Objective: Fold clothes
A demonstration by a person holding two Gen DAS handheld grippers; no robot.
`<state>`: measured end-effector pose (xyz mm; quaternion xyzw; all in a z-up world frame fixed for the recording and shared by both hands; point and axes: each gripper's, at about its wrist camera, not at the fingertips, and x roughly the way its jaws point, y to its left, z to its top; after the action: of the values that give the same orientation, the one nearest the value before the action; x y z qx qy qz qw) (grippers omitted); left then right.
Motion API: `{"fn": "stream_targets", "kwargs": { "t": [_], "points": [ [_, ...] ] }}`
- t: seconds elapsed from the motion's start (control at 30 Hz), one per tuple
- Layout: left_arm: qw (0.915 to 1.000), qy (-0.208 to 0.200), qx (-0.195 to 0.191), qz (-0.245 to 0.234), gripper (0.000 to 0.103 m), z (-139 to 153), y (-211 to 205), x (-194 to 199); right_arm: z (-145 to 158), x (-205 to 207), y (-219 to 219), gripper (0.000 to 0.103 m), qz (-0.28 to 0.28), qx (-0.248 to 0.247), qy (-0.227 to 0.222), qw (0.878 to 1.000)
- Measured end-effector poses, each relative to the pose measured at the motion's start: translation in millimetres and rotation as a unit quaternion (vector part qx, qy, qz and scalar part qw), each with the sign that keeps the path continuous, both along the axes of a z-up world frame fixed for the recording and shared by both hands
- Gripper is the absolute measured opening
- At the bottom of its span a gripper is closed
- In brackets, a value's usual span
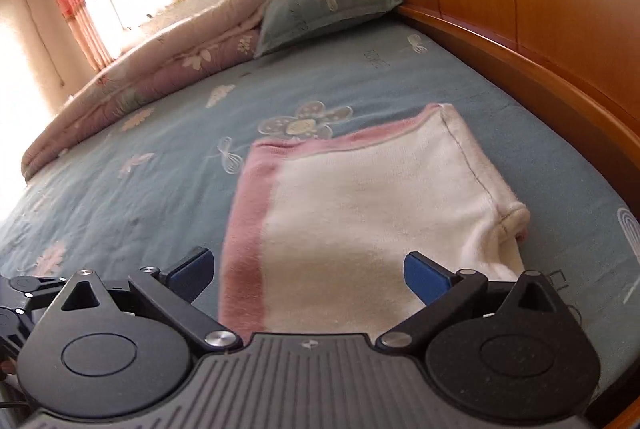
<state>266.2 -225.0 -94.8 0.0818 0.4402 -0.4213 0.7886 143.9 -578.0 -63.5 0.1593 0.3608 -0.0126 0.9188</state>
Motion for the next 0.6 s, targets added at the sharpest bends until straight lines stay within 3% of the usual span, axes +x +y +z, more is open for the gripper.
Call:
{"fn": "stream_targets", "kwargs": {
  "t": [0.1,0.17,0.33,0.47,0.53,0.6],
  "points": [
    [0.9997,-0.019,0.015,0.001,0.095,0.9,0.7,-3.1,-16.8,-8.7,-17.0,0.103,-0.049,0.003,0.031,0.998],
    [0.9989,-0.036,0.03,0.002,0.095,1.3,0.9,-5.2,-4.4,-19.4,-12.8,0.103,-0.049,0.009,-0.005,0.999],
    [0.9953,-0.076,0.06,-0.001,0.095,2.1,0.0,-11.2,16.8,5.3,6.8,0.103,-0.039,-0.081,-0.046,0.995],
    [0.9932,-0.094,0.07,0.0,0.096,1.8,1.8,-15.6,-7.0,44.5,4.6,0.103,-0.046,-0.137,-0.012,0.989],
    [0.9922,-0.099,0.075,0.004,0.096,1.1,5.8,-15.8,-24.4,49.1,-6.8,0.103,-0.044,-0.122,0.007,0.992],
    [0.9915,-0.103,0.079,0.006,0.096,-0.5,10.4,-14.0,-18.3,44.4,-10.6,0.103,-0.052,-0.104,-0.004,0.993]
  ]
}}
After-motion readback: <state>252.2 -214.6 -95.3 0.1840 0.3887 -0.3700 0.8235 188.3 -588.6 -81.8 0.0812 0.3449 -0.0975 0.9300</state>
